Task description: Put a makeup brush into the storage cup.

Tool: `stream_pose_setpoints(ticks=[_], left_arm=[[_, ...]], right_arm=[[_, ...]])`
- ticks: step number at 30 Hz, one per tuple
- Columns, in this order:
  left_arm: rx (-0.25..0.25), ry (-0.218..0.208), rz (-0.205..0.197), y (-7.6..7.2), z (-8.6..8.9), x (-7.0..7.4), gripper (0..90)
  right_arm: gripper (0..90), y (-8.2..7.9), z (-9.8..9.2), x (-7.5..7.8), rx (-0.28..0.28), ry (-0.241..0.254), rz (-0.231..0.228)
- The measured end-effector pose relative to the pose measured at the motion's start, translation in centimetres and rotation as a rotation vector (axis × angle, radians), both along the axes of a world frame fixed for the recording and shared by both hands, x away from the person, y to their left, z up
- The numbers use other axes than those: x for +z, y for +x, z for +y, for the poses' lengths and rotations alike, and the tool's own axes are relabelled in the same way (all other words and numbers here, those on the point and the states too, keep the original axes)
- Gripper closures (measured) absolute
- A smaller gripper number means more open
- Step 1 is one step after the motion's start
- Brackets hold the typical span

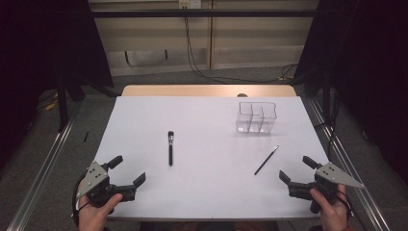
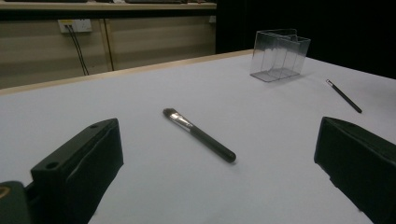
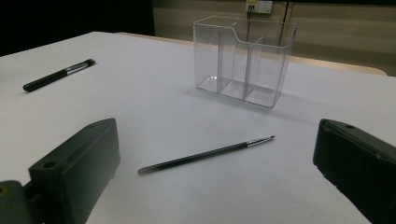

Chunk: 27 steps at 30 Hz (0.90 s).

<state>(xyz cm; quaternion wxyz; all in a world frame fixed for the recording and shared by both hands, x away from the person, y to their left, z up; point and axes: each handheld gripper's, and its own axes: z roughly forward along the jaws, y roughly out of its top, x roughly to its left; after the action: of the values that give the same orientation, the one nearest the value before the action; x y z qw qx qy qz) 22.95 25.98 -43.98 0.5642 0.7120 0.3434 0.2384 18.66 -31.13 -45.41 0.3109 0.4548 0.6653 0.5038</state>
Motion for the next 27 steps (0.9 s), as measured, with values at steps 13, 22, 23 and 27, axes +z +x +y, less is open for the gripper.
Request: stream_pose_setpoints(ticks=[13, 22, 23, 27], left_arm=[[-0.018, -0.001, 0.044, 0.1, -0.3, -0.1, 2.6], [-0.026, 0.01, 0.056, 0.3, -0.6, -0.1, 2.7], [-0.035, 0.007, 0.057, 0.4, -0.7, -0.1, 2.7], [-0.039, 0.019, 0.059, 0.9, -1.1, -0.1, 2.7]], right_arm=[[0.1, 0.3, 0.0, -0.1, 0.008, 0.005, 0.002], [0.2, 0.6, 0.2, -0.1, 0.021, -0.003, 0.008], [0.2, 0.6, 0.3, -0.1, 0.016, 0.001, 0.007], [0.2, 0.5, 0.3, 0.0, 0.018, -0.004, 0.002]])
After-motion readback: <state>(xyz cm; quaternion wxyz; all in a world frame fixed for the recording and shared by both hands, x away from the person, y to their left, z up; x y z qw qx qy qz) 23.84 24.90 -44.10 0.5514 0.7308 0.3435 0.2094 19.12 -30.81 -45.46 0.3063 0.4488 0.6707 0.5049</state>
